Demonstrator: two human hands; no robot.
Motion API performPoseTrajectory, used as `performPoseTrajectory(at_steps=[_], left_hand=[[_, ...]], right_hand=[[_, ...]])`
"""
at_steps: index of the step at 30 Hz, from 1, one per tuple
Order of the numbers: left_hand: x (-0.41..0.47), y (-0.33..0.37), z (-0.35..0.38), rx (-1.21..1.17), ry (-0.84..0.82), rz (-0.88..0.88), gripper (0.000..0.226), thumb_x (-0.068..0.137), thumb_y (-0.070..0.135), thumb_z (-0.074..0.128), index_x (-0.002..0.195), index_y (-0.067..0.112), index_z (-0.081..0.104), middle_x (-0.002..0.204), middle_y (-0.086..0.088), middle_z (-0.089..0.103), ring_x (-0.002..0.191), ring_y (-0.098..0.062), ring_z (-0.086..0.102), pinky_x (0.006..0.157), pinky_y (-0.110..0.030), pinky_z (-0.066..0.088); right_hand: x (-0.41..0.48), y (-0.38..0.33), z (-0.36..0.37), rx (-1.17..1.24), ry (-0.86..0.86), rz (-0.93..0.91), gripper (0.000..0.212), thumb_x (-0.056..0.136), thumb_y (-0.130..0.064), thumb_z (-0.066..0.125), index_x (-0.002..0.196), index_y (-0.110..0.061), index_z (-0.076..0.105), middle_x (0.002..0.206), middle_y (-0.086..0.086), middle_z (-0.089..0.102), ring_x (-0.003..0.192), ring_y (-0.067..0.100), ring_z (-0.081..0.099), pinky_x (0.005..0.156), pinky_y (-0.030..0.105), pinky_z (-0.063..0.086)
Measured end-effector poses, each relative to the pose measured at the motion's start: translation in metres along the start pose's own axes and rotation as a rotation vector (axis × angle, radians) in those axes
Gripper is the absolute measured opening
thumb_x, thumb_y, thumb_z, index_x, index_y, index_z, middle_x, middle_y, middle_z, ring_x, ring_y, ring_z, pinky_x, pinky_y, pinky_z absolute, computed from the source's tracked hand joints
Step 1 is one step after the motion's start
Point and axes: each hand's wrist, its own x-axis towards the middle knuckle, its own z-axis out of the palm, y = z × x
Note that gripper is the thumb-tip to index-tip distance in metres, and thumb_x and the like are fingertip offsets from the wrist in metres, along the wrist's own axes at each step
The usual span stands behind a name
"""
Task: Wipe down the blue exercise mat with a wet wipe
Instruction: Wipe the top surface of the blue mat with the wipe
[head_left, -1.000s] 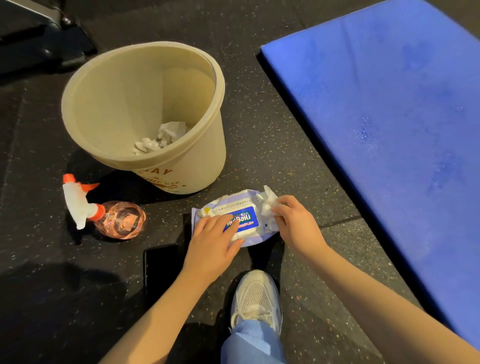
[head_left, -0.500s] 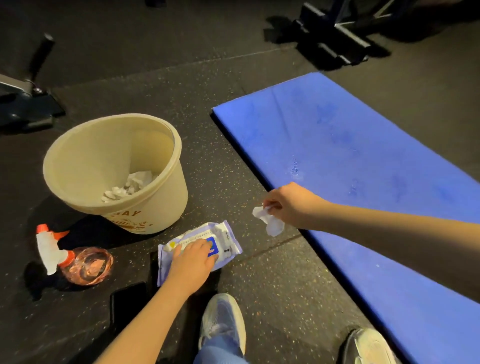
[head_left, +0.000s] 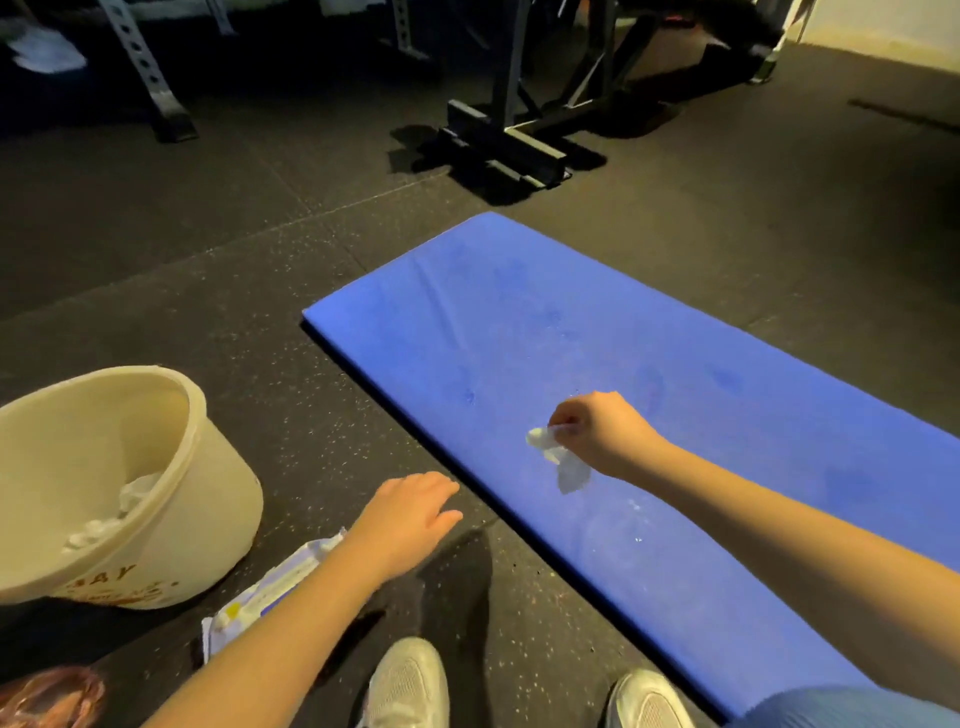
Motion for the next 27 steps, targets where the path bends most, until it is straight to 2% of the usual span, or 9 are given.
performPoseTrajectory(at_steps=[5,8,11,14,16,18,21,24,27], left_hand=[[0.054,-0.01,0.04,0.048,-0.055,0.111,0.054,0.098,0.043,0.041,0.145,0.019,0.04,0.152,0.003,0.037,0.138,-0.016,0.035,0.111,-0.031,0.027],[0.086,-0.023,0.066,0.099,-0.022,0.207,0.048,0.074,0.041,0.074,0.116,0.02,0.068,0.121,0.002,0.066,0.108,-0.015,0.065,0.085,-0.033,0.053],[0.103,-0.029,0.086,0.136,-0.062,0.206,0.064,0.048,0.04,0.093,0.104,0.017,0.073,0.109,0.0,0.071,0.095,-0.017,0.07,0.072,-0.035,0.057],[0.123,-0.02,0.093,0.126,-0.16,0.251,0.075,0.057,0.037,0.089,0.123,0.014,0.063,0.132,-0.006,0.059,0.118,-0.025,0.059,0.093,-0.044,0.049],[0.133,-0.005,0.094,0.201,-0.164,0.275,0.078,0.078,0.042,0.074,0.144,0.019,0.04,0.155,-0.001,0.03,0.141,-0.022,0.032,0.112,-0.044,0.027],[0.139,0.008,0.097,0.303,-0.173,0.242,0.082,0.085,0.046,0.065,0.151,0.023,0.023,0.161,0.005,0.012,0.147,-0.019,0.013,0.117,-0.04,0.014],[0.142,0.015,0.099,0.313,-0.144,0.263,0.091,0.063,0.048,0.084,0.141,0.02,0.046,0.151,-0.001,0.038,0.137,-0.022,0.038,0.108,-0.042,0.034],[0.148,0.006,0.115,0.366,-0.059,0.318,0.092,0.023,0.045,0.096,0.108,0.018,0.071,0.118,-0.002,0.067,0.104,-0.025,0.066,0.079,-0.038,0.054],[0.148,0.0,0.123,0.398,-0.016,0.376,0.085,0.032,0.037,0.097,0.109,0.011,0.071,0.119,-0.007,0.067,0.102,-0.03,0.067,0.075,-0.043,0.055]], right_hand=[[0.036,0.052,0.07,0.128,-0.069,0.078,0.015,0.091,-0.018,0.061,0.078,-0.011,0.061,0.048,-0.021,0.06,0.064,0.013,0.066,0.059,0.028,0.052],[0.05,0.079,0.093,0.146,-0.035,0.092,0.012,0.092,-0.008,0.054,0.089,-0.008,0.065,0.048,-0.028,0.049,0.068,0.004,0.058,0.057,0.009,0.041],[0.043,0.097,0.097,0.166,0.005,0.141,0.019,0.094,-0.008,0.048,0.097,-0.006,0.067,0.069,-0.015,0.063,0.076,-0.007,0.058,0.063,0.009,0.041],[0.032,0.113,0.1,0.133,0.087,0.174,0.02,0.094,-0.01,0.05,0.102,-0.007,0.068,0.093,0.006,0.071,0.09,0.021,0.061,0.07,0.028,0.043],[0.022,0.125,0.108,0.106,0.141,0.153,0.02,0.094,-0.009,0.051,0.103,-0.007,0.068,0.095,0.01,0.069,0.091,0.027,0.058,0.07,0.032,0.042],[0.012,0.133,0.117,0.078,0.208,0.124,0.019,0.092,-0.004,0.053,0.102,-0.005,0.069,0.087,0.011,0.067,0.087,0.03,0.056,0.066,0.034,0.041],[-0.001,0.139,0.138,0.027,0.28,0.13,0.015,0.085,0.004,0.058,0.092,-0.002,0.07,0.077,0.009,0.062,0.078,0.033,0.053,0.058,0.038,0.044],[-0.005,0.147,0.165,-0.045,0.318,0.089,0.008,0.076,0.002,0.06,0.075,-0.004,0.066,0.074,0.008,0.06,0.067,0.035,0.054,0.041,0.041,0.046],[-0.004,0.149,0.175,-0.073,0.35,0.04,0.006,0.076,-0.002,0.064,0.073,-0.006,0.065,0.078,0.005,0.063,0.072,0.033,0.055,0.04,0.041,0.047]])
